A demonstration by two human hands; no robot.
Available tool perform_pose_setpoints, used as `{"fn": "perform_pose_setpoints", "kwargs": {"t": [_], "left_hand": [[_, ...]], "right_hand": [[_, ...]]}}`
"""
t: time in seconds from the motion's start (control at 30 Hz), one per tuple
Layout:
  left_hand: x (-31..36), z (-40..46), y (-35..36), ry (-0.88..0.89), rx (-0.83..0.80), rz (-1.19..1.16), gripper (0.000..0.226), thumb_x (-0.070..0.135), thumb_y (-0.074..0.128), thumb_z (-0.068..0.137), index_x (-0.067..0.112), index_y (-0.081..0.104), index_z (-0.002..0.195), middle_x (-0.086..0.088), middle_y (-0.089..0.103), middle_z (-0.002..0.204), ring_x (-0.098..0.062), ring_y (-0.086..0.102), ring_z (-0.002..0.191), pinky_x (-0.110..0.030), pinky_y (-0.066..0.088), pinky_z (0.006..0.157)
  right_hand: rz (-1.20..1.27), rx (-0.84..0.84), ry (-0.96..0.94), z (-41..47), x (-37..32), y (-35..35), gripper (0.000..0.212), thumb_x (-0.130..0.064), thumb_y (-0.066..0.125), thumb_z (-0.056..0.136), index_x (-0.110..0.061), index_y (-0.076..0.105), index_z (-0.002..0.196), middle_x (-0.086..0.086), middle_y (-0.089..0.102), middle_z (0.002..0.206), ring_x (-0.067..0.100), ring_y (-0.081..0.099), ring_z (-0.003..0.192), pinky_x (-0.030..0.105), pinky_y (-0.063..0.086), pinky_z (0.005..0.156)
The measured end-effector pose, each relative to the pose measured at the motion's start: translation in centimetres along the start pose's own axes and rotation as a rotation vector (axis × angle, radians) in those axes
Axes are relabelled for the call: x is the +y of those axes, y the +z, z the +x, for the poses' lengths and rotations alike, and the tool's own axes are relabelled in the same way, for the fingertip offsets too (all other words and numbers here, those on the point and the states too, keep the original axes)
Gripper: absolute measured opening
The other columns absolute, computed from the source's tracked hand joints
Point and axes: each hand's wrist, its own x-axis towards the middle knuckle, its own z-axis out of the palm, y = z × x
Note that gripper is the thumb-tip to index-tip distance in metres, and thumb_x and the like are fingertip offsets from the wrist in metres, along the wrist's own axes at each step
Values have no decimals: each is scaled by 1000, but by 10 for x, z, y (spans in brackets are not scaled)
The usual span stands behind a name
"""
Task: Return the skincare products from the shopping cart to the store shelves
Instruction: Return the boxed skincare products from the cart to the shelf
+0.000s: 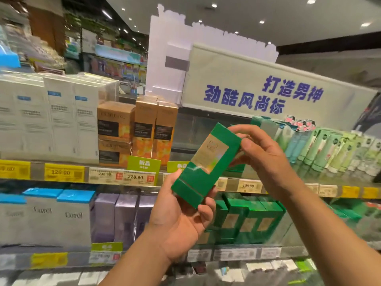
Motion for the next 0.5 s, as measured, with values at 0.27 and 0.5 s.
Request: {"fn": "perform_pose_setpoints", "kwargs": {"t": [0.27,0.5], "left_hand": [[10,23,28,148,-50,180,59,54,48,99,6,81,103,-19,66,98,-20,55,66,-22,44,50],[22,37,45,417,87,425,41,35,52,101,6,69,125,-18,74,116,-33,69,111,-46,56,95]], "right_hand": [[-387,-207,-9,68,-52,-25,45,-44,73,74,-25,60,112,-1,73,108,12,72,97,26,61,81],[-515,-243,-153,109,-58,-40,50,-56,72,70,-32,61,113,5,72,109,28,70,103,48,61,92]]}}
